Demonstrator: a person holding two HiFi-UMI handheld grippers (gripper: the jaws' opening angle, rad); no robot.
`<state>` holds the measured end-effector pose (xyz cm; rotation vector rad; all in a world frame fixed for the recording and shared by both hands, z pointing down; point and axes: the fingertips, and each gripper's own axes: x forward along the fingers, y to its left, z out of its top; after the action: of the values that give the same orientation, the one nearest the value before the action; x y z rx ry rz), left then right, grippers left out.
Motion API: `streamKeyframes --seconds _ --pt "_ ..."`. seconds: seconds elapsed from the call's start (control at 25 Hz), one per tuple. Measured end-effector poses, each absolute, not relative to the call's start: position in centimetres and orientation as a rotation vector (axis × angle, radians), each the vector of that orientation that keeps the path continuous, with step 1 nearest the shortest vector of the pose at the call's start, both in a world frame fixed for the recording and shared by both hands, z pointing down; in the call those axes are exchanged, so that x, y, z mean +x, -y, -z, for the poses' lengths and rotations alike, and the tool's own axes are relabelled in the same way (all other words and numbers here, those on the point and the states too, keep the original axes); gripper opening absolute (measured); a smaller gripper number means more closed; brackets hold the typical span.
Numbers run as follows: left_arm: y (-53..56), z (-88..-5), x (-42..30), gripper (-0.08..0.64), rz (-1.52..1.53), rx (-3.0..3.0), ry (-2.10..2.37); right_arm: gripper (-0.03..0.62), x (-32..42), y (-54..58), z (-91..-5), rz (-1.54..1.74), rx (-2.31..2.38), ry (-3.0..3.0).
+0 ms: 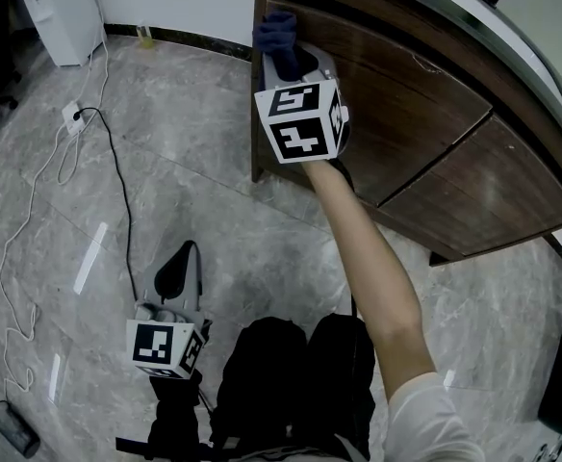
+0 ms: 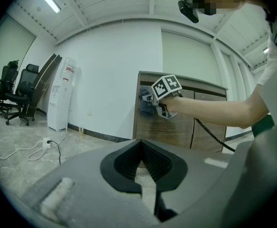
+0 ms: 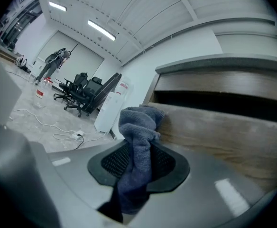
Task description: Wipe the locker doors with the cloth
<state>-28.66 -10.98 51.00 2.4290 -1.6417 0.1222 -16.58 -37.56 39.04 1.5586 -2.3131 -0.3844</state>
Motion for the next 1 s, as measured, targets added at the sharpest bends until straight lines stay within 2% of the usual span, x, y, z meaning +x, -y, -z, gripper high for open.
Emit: streamKeyframes --seconds 1.0 --pt "10.9 -53.1 -29.9 0.0 -0.163 2.376 1.653 0.11 -17.2 37.2 -59.8 0.094 1.387 2.229"
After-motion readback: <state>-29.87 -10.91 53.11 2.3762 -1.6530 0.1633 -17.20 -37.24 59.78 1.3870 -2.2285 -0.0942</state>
